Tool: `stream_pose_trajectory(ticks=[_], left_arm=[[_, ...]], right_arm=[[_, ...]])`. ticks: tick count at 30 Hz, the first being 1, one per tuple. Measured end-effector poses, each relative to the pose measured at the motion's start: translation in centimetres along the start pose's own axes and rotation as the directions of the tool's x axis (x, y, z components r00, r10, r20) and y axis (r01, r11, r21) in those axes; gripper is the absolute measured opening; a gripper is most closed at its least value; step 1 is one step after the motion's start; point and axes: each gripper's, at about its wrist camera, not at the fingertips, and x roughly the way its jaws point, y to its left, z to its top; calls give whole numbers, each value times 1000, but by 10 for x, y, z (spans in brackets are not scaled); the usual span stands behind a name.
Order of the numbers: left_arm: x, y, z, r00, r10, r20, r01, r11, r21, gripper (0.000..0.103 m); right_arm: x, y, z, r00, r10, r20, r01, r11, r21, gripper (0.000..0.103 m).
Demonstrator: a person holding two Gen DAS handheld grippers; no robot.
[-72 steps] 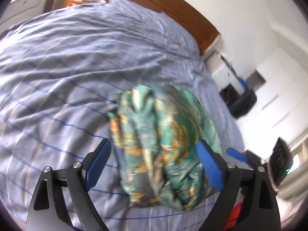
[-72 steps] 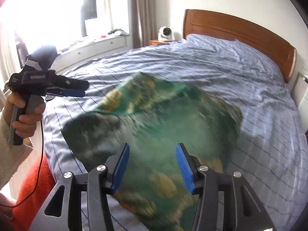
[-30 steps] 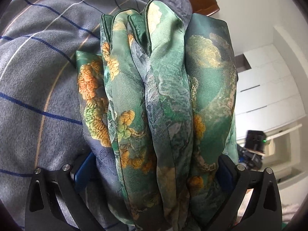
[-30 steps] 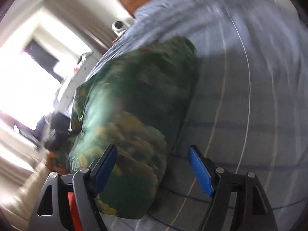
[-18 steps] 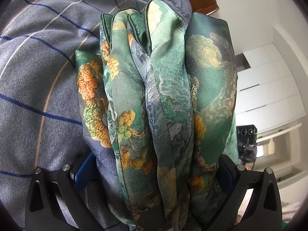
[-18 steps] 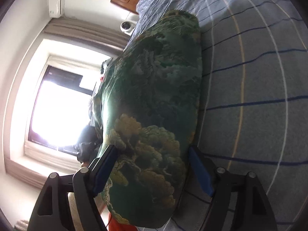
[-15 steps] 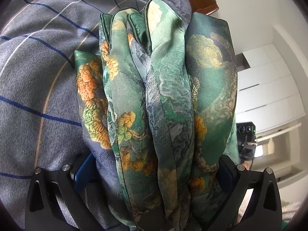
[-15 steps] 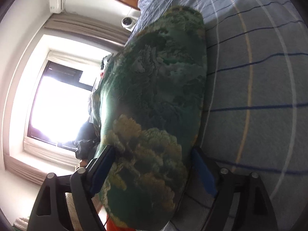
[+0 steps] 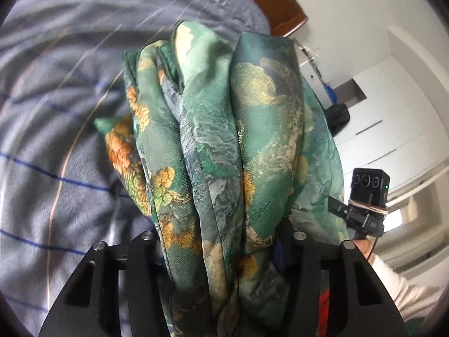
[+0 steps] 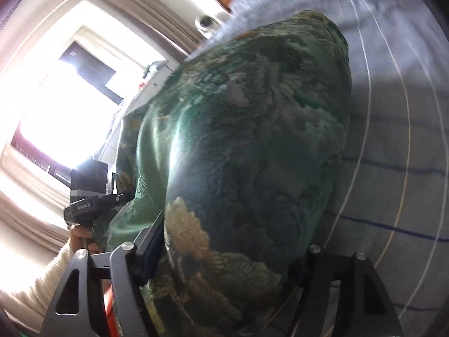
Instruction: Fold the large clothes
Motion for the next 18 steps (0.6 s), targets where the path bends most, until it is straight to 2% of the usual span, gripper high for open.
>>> stream_pose_trajectory(ticks=[2,5,10,12,15,16,17,18], left_arm=[[-8,-19,7,1000,2,31,-3,999,48,52],[-9,-33,36,998,-12,66,7,997,75,52],[38,-38,106,997,15,74,-23,993,115,53],[65,-32,128,998,26,65,-33,993,111,54],[102,-5,135,998,56,19,-57,996,68,60],[113,3,132,997,77,-6,-77,996,52,64],[123,12,128,996,92,-14,-92,995,34,73],[124,25,122,999,52,7,-52,999,7,81]], right_arm=[[-12,11,4,999,20,46,-18,999,-41,71],[-30,13,24,993,57,102,-50,996,-68,71],[-38,-17,88,986,63,157,-52,996,-73,71],[-29,-32,109,987,61,149,-53,997,-55,71],[-9,-71,128,993,59,100,-60,998,2,71],[6,-83,128,996,55,73,-58,998,35,74],[15,-100,124,998,52,35,-54,996,75,76],[25,-112,121,999,49,10,-49,992,113,83]])
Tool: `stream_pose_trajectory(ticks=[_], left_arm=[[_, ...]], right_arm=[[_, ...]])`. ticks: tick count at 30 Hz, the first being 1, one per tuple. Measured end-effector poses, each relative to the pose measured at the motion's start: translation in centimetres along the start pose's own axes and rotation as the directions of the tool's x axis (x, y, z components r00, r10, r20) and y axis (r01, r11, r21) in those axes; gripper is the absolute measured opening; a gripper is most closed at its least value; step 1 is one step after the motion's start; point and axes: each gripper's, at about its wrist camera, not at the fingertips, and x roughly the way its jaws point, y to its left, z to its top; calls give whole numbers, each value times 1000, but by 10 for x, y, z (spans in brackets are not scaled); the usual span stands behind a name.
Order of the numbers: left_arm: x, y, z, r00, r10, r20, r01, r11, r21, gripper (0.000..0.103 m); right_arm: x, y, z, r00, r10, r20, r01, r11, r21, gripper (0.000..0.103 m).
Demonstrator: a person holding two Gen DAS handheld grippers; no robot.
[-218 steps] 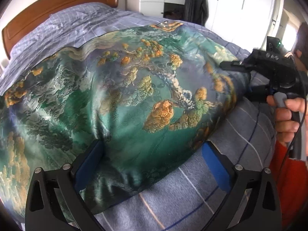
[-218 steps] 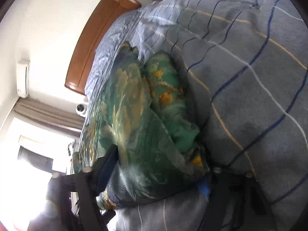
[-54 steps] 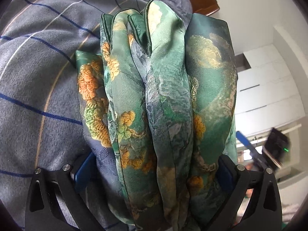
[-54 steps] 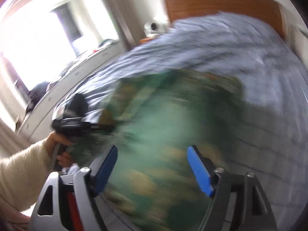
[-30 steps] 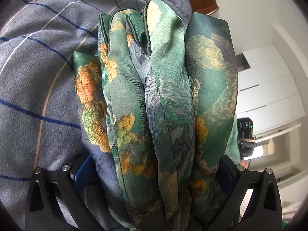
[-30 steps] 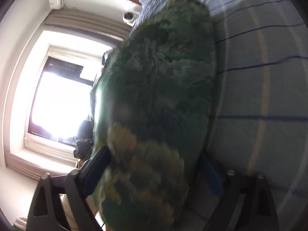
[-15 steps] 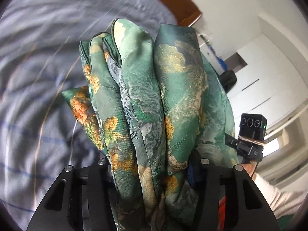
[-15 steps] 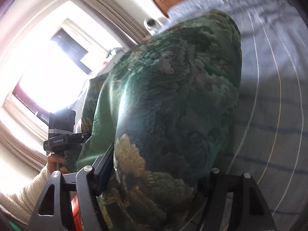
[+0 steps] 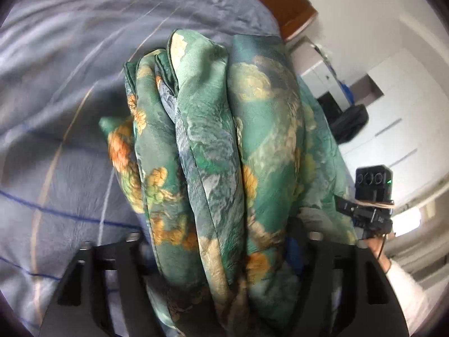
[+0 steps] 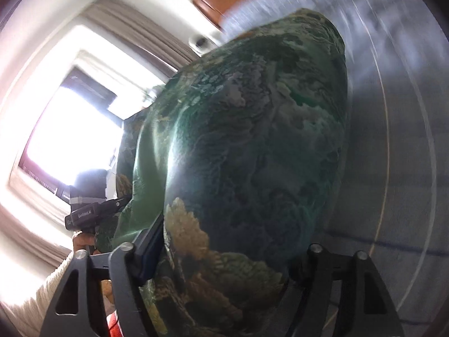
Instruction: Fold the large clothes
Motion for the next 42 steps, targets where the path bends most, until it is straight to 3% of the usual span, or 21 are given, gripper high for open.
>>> stream_pose_trajectory(ticks=[2,5,8,11,13,14,16,19,20,21,22,23,24,25,26,29,30,34,37,42], left_arm=[[-6,11,-6,998,-61,22,62,997,-45,93],[-27,10,-13,997,-69,30,69,998,1,94],[-64,-4,-22,995,16,95,-25,995,100,95],[-100,-27,-41,968,167,188,-204,959,198,96],[-118,-56,-65,920,277,277,-353,891,284,98],[-125,-66,-72,901,305,310,-398,865,305,101],[-135,-93,-97,835,366,410,-511,793,332,102],[-135,-135,-123,726,420,544,-636,711,300,103],[-136,-148,-134,697,425,578,-659,698,281,103],[-137,-154,-138,681,428,594,-669,694,267,103],[-139,-164,-147,654,441,614,-686,687,237,103],[-140,-174,-157,620,465,633,-708,679,194,103],[-150,-177,-168,603,475,640,-716,677,172,103],[-150,-182,-174,598,486,637,-718,678,157,103],[-150,-187,-179,614,489,620,-707,689,157,103],[-146,-192,-193,683,515,518,-667,728,156,103],[-142,-191,-194,694,537,480,-666,732,144,103],[-140,-198,-206,713,541,445,-648,752,123,103],[-145,-210,-214,734,525,431,-626,769,131,103],[-157,-226,-224,727,526,441,-635,760,140,103]], right_arm=[[6,-27,-9,997,70,19,-71,992,104,89],[-7,-29,-19,992,110,58,-117,984,131,90],[-30,-19,-27,997,52,50,-57,992,113,90],[-66,10,-38,990,-119,81,122,992,-32,90],[-90,46,-54,951,-275,141,300,932,-203,90],[-97,60,-63,935,-315,162,348,902,-255,90],[-112,91,-84,892,-396,218,450,826,-339,90],[-133,132,-116,784,-512,351,620,676,-398,90],[-139,135,-120,759,-525,386,650,648,-396,90],[-149,140,-125,740,-529,415,670,634,-387,90],[-156,151,-138,726,-520,449,681,631,-371,90],[-161,161,-150,721,-510,470,683,638,-356,90],[-165,168,-156,717,-504,481,683,647,-341,90],[-167,173,-162,715,-507,482,684,651,-330,90],[-169,177,-170,708,-519,480,692,647,-321,90],[-162,187,-184,701,-528,479,699,643,-314,90],[-162,191,-187,700,-539,469,700,645,-305,90],[-159,210,-198,647,-609,458,752,608,-255,90],[-162,220,-207,638,-626,449,760,605,-238,90],[-170,226,-222,633,-645,429,764,609,-212,90]])
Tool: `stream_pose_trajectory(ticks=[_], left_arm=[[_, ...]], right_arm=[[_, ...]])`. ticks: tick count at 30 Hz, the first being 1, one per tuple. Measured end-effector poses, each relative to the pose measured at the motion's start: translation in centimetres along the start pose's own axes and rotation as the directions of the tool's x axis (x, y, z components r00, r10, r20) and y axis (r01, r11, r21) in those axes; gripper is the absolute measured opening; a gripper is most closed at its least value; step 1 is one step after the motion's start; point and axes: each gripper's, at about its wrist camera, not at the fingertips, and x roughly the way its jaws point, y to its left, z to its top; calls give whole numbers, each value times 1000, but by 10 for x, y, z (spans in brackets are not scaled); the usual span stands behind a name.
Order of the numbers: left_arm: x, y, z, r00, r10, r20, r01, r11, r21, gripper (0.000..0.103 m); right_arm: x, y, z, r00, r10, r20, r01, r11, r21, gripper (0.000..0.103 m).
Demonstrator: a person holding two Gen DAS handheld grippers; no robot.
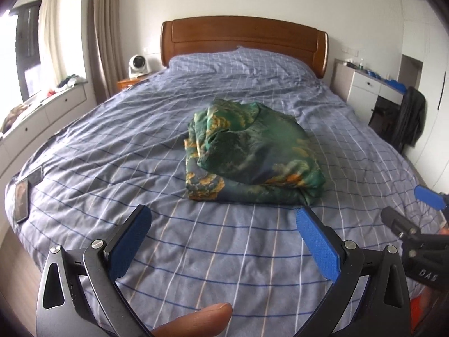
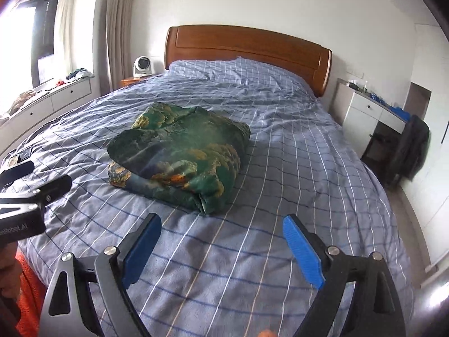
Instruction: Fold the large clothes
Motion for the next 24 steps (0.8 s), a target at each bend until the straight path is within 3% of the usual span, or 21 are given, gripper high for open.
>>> stream_pose_trajectory(ticks=[7,11,24], left_arm=[[-8,-7,-9,999,23,-47,-20,998,54,103],[-14,-12,-13,998,59,-30,-56,994,91,103],[-12,-19,-15,997,48,-53,-44,996,78,103]], right_arm=[[-15,0,-11,999,-1,-36,2,1000,20,90],[-20,6,-12,999,9,-51,-8,999,34,90],[-30,8,-12,998,-40,-43,41,999,33,90]])
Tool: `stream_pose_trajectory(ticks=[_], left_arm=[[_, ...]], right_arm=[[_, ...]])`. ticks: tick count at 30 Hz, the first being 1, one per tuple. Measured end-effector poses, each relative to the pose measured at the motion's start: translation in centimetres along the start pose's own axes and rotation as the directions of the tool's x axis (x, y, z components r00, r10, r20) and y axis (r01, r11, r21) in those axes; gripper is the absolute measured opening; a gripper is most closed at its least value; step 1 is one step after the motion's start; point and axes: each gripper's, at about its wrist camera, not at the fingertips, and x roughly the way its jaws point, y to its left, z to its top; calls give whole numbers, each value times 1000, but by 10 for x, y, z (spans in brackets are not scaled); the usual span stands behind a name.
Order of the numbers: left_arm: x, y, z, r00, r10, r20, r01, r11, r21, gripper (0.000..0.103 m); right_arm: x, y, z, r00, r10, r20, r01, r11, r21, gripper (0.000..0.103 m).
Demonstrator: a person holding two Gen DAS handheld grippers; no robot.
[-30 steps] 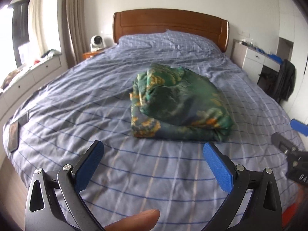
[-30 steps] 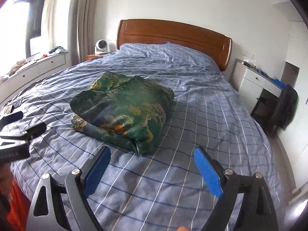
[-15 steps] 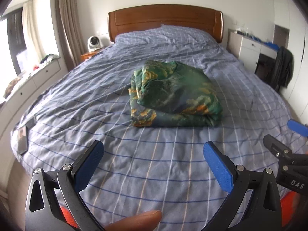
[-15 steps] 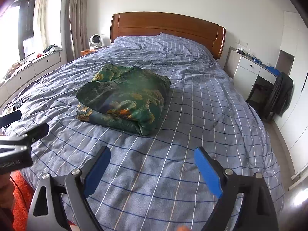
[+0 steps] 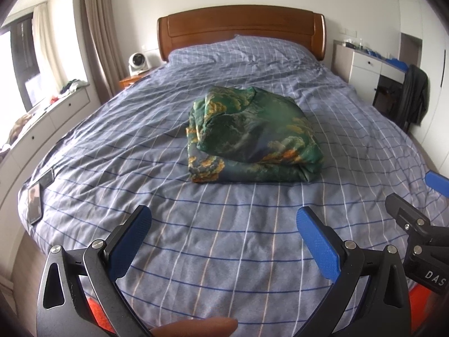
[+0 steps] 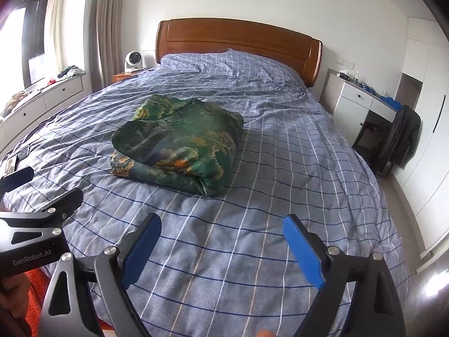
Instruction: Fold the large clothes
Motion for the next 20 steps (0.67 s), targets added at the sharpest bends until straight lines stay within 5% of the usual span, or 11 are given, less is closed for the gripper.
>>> stream_pose_trajectory(ticks=[20], left_arm=[[-4,0,-3,1000,12,27,-12,1000,-6,103]], right_arm=[[4,-1,-4,1000,-3,-16,3,1000,0,90]])
